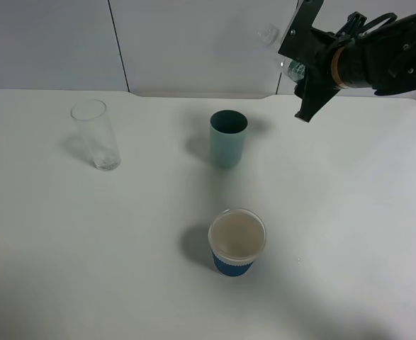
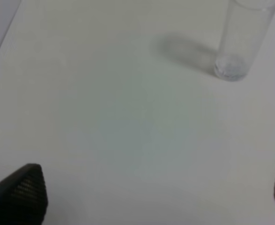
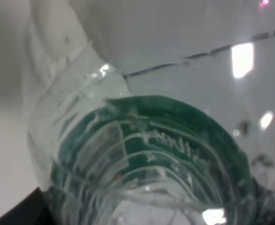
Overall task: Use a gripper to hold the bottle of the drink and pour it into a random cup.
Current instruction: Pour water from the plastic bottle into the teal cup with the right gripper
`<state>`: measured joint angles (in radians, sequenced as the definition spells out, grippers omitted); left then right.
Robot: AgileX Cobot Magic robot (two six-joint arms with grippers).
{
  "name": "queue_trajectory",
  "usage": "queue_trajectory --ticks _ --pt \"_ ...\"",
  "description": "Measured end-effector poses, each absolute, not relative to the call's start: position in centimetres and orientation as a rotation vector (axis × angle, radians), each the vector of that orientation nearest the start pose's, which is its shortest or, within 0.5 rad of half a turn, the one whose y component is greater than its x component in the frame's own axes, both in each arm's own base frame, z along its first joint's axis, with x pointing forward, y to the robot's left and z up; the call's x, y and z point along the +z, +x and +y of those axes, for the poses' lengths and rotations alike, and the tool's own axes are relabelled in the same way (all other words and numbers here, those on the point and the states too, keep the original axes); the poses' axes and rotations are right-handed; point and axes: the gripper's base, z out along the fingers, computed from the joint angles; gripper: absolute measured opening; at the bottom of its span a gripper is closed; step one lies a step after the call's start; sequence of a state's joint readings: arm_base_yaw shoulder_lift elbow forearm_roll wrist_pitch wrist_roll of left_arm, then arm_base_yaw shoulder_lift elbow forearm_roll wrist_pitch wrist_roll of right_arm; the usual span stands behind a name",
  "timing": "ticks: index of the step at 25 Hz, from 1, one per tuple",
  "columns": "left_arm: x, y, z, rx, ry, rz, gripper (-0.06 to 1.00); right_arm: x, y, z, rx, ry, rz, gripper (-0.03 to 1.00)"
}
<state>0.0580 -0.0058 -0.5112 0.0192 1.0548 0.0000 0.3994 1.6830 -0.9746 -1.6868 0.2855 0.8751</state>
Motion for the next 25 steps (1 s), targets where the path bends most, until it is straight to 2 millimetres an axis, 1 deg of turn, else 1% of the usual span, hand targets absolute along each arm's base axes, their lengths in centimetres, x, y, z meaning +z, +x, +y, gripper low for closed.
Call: queue_trajectory --ticks 6,16,20,25 --pt "28.1 -0.7 0.1 0.06 -0.06 2.021 0.98 20.1 34.4 12.7 -0.562 -1.172 1.902 0.56" --pt "28.1 -0.7 0.1 0.06 -0.06 2.021 0.98 18.3 34.2 14.0 -0.615 -1.219 1.916 0.56" --pt "28.1 -0.7 0.1 0.06 -0.06 2.021 0.98 18.2 34.1 14.2 -0.655 -1.216 1.912 0.56" --pt "28.1 -0.7 0.1 0.06 -0.06 2.021 0.98 18.5 33.9 14.3 -0.747 -1.209 1.894 0.56"
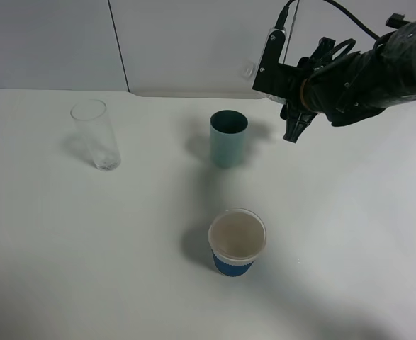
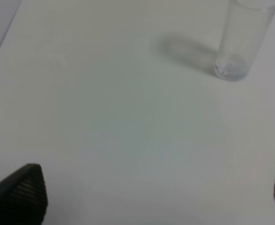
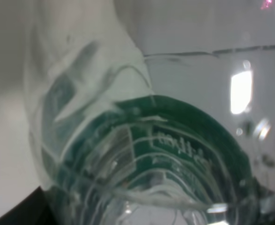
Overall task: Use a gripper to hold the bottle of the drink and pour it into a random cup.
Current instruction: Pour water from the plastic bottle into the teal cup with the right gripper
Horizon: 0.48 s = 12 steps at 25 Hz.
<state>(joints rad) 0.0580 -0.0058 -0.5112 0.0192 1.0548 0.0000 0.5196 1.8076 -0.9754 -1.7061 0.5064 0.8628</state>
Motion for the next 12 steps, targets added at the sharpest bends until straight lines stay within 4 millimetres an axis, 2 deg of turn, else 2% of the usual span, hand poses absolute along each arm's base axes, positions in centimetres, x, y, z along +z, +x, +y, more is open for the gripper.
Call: queue_trajectory --ticks 6,12 --pt "28.08 -0.7 0.11 0.06 -0.06 2.021 0.98 18.55 33.59 15.0 -0.78 -1.267 1.856 0.56" --pt "28.08 -0.7 0.11 0.06 -0.06 2.021 0.98 18.65 33.62 14.82 -0.852 -1.333 1.818 0.56"
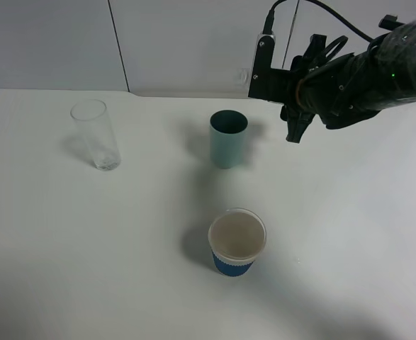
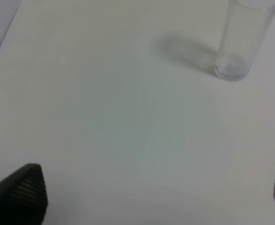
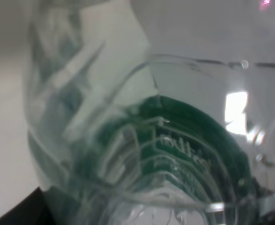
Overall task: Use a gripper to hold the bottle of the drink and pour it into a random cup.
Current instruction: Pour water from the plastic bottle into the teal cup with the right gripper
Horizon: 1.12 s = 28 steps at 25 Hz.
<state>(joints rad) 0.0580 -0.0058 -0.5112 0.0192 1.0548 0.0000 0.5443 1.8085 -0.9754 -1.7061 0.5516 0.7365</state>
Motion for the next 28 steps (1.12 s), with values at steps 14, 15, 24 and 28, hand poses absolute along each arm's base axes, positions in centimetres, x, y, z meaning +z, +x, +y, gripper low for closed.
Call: queue_trajectory --ticks 14,15,24,28 --pt "28.08 -0.7 0.11 0.06 -0.06 2.021 0.98 18.91 33.67 14.41 -0.952 -1.361 1.792 0.57" --pt "28.08 -0.7 0.11 0.06 -0.06 2.021 0.98 18.93 33.62 14.51 -0.962 -1.37 1.785 0.57" --pt "28.08 -0.7 0.12 0.061 -0.06 2.021 0.98 18.81 33.3 15.14 -1.028 -1.453 1.731 0.57" --pt "28.08 -0.7 0.12 0.061 -0.06 2.021 0.98 18.86 33.31 15.07 -1.048 -1.466 1.722 0.57"
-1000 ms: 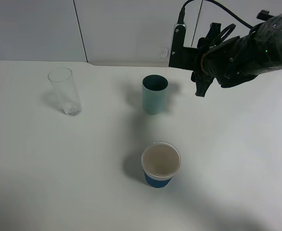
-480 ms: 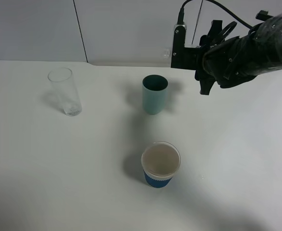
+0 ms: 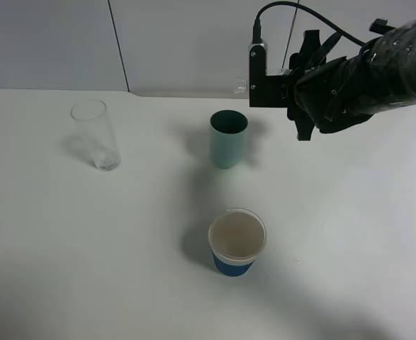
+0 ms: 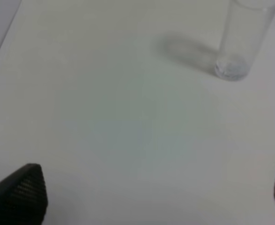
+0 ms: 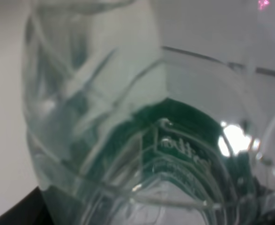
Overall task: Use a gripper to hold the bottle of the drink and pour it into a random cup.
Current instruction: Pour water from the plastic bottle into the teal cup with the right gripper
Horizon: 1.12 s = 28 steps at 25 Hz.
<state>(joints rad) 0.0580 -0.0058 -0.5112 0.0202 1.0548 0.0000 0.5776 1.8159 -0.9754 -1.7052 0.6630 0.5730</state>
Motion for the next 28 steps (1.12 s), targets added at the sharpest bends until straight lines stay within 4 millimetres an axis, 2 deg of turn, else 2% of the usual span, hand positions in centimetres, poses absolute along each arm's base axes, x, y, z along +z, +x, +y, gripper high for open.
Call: queue_trajectory --ticks 13,28 --pt "28.08 -0.7 0.12 0.061 -0.06 2.021 0.98 19.06 33.33 14.76 -1.14 -1.523 1.683 0.57" --pt "28.08 -0.7 0.12 0.061 -0.06 2.021 0.98 19.06 33.3 14.84 -1.151 -1.549 1.666 0.57"
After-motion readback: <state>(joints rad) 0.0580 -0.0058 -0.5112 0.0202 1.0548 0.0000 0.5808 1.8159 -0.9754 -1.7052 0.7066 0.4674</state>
